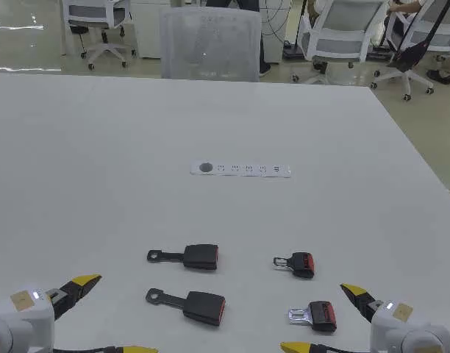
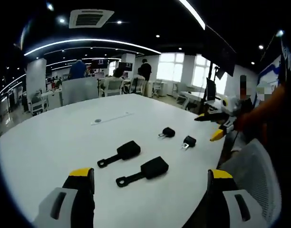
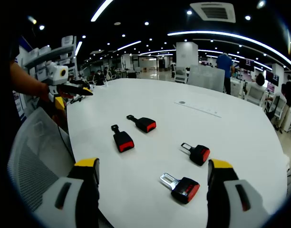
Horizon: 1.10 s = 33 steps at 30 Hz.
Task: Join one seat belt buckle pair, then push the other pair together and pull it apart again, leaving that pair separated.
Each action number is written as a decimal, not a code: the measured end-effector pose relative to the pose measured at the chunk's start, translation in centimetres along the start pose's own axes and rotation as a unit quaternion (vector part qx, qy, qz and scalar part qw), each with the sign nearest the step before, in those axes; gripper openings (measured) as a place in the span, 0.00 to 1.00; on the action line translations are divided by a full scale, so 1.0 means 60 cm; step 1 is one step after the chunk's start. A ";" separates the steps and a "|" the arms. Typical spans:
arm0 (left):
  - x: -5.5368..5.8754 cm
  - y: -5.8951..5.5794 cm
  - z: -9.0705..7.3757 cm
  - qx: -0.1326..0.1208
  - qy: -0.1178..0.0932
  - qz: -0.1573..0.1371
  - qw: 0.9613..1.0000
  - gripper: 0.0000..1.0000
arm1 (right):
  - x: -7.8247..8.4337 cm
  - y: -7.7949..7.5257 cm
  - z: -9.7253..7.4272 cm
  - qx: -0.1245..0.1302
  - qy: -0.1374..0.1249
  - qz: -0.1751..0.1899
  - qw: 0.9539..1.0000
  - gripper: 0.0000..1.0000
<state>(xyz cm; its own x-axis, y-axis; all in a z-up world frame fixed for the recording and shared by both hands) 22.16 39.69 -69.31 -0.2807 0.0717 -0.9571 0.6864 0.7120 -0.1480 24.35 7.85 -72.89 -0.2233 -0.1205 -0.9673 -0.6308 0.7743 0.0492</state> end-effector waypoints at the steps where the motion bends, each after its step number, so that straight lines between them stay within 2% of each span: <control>1: -0.001 -0.001 0.000 -0.001 -0.001 -0.002 1.000 1.00 | 0.000 0.000 0.000 0.002 -0.001 0.000 1.000 0.99; 6: 0.000 -0.003 0.005 0.002 0.003 -0.003 1.000 1.00 | 0.002 0.007 0.000 -0.005 0.004 -0.009 1.000 0.99; 13: -0.001 0.000 0.008 0.011 0.006 0.009 1.000 1.00 | -0.005 0.019 0.004 -0.035 0.010 -0.047 0.998 0.99; 19: 0.000 -0.002 0.008 0.012 0.007 0.011 1.000 1.00 | -0.007 0.017 0.005 -0.026 0.003 -0.038 0.999 1.00; 33: -0.001 0.005 0.006 0.004 0.005 0.009 1.000 1.00 | 0.000 0.010 -0.003 -0.014 0.005 -0.024 1.000 0.99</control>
<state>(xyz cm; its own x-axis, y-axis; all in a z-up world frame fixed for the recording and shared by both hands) 22.64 39.66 -69.39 -0.2750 0.0919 -0.9570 0.6963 0.7055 -0.1323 23.82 8.18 -72.84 -0.2003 -0.1641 -0.9659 -0.6609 0.7504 0.0095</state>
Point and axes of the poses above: the centre of the closed fingertips' face, and the gripper's own axes: z roughly forward along the fingers, y roughly to its left, x roughly out of its underside, the point moved 4 cm from there along -z, roughly backward along the fingers, and after that the axes turned 12 degrees about -y, right-handed, at the moved point
